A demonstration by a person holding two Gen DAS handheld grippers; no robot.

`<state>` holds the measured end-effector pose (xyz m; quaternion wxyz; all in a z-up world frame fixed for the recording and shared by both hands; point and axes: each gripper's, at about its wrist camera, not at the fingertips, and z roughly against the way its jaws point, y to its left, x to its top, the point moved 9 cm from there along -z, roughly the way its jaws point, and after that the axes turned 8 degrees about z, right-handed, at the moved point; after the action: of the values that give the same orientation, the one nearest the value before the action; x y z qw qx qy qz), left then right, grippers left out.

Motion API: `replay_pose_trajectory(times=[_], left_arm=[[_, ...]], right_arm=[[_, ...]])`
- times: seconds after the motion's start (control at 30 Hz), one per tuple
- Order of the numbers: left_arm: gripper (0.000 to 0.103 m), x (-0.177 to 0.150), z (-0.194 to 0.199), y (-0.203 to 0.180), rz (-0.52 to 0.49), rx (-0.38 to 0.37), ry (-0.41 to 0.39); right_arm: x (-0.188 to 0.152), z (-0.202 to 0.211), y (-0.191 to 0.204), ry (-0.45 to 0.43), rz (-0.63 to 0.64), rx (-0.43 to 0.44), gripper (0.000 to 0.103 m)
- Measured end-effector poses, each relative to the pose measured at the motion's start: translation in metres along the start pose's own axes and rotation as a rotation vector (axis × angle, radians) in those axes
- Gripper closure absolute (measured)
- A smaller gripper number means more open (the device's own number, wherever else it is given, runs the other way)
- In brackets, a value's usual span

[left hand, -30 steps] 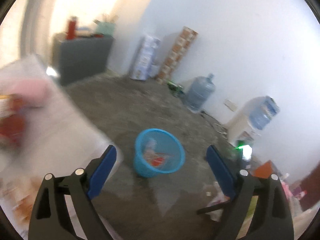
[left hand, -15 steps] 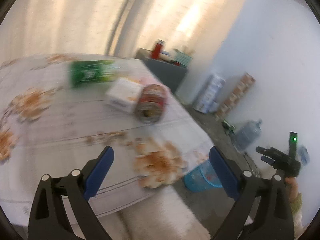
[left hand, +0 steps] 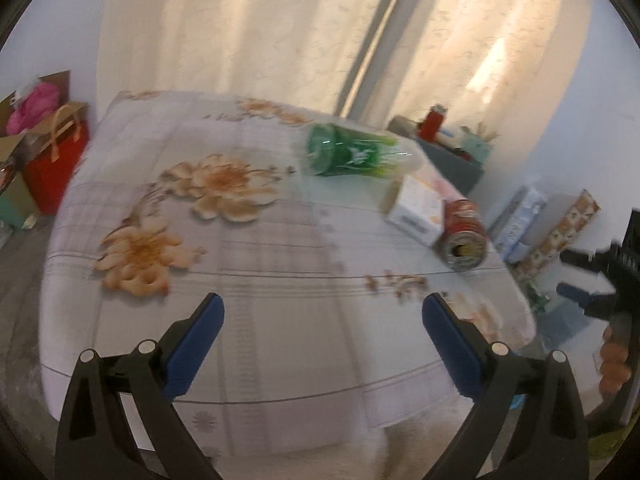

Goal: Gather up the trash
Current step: 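Return both tools to the table above the red can and sponge, then grasp the red cartoon-printed can with the left tool and lift it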

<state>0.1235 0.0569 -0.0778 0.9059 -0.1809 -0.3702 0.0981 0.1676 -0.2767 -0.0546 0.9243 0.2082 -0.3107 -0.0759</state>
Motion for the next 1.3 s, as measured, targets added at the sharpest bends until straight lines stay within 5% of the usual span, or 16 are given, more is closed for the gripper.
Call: replay_pose_trajectory(times=[0.47,0.87,1.0,1.3], left_arm=[[0.006,0.006,-0.012,0.034,0.021,0.117,0.004],[0.006,0.004,-0.019,0.037,0.020,0.127,0.033],[0.006,0.002,-0.020,0.037,0.014,0.134,0.037],[0.006,-0.002,-0.018,0.029,0.019,0.109,0.051]], right_arm=[[0.043,-0.081,0.018,0.131,-0.187,-0.004,0.019],[0.046,-0.116,0.022,0.197,-0.165,-0.020,0.019],[0.044,-0.119,0.022,0.196,-0.168,-0.005,0.038],[0.024,-0.108,0.014,0.183,-0.241,0.067,0.039]])
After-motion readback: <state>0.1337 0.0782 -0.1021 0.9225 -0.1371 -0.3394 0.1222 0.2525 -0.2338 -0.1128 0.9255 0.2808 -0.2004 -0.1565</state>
